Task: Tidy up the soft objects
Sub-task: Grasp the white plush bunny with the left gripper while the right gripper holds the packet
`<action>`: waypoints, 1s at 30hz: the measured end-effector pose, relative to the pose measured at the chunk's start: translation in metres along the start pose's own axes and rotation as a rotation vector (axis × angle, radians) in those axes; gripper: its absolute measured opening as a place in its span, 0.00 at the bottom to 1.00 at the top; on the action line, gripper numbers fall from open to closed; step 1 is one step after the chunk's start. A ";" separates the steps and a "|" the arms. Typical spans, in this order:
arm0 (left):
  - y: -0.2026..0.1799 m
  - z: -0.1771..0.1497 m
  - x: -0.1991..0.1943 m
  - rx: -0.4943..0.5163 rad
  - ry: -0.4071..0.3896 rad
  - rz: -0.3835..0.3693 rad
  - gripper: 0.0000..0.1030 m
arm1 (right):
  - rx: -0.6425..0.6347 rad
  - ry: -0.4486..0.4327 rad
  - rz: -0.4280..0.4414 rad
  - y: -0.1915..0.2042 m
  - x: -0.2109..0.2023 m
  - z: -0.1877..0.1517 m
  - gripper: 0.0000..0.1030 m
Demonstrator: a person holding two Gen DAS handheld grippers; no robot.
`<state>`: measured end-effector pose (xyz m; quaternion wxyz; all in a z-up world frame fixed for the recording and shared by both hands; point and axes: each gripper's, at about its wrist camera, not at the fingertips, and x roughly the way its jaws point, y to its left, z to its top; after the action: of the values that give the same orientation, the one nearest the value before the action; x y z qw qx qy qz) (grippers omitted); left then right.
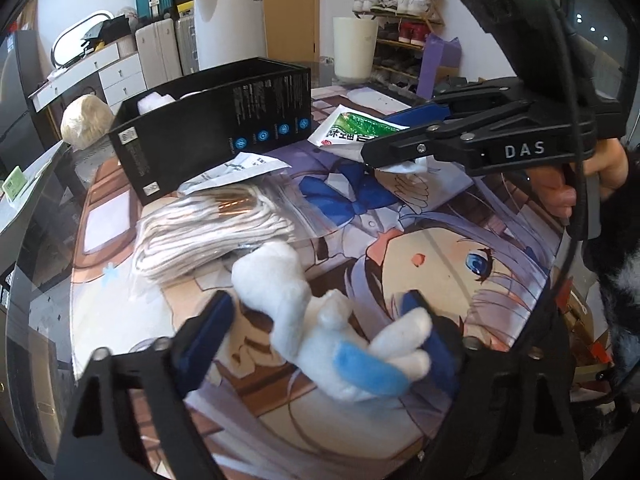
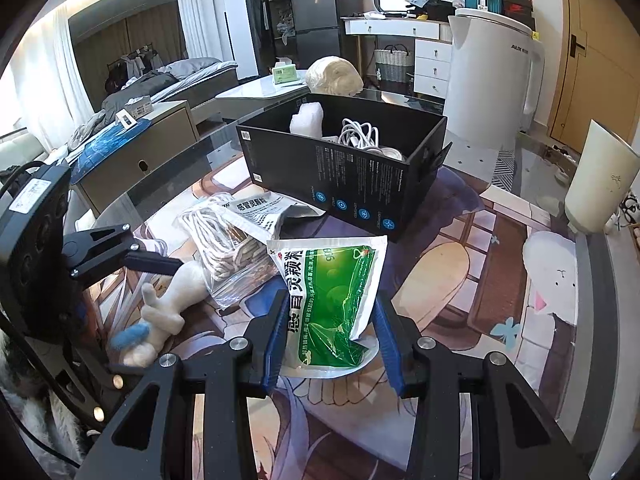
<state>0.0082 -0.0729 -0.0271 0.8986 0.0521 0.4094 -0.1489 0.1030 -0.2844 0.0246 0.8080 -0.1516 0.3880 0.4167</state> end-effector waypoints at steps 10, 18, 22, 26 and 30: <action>0.002 -0.015 -0.017 -0.024 -0.067 0.044 0.45 | -0.011 -0.010 -0.003 0.004 -0.002 0.002 0.40; 0.010 -0.024 -0.032 -0.064 -0.113 0.006 0.44 | -0.013 -0.035 0.016 0.008 -0.008 0.005 0.40; 0.011 -0.028 -0.041 -0.071 -0.135 -0.004 0.44 | -0.007 -0.048 0.017 0.007 -0.011 0.007 0.40; 0.015 -0.028 -0.046 -0.087 -0.153 0.004 0.44 | -0.002 -0.072 0.021 0.009 -0.016 0.009 0.40; 0.020 -0.023 -0.051 -0.109 -0.182 -0.005 0.44 | 0.003 -0.092 0.022 0.009 -0.020 0.011 0.40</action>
<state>-0.0342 -0.0373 -0.0047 0.9332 -0.0116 0.3336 -0.1328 0.0942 -0.2832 0.0473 0.8205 -0.1266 0.3528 0.4317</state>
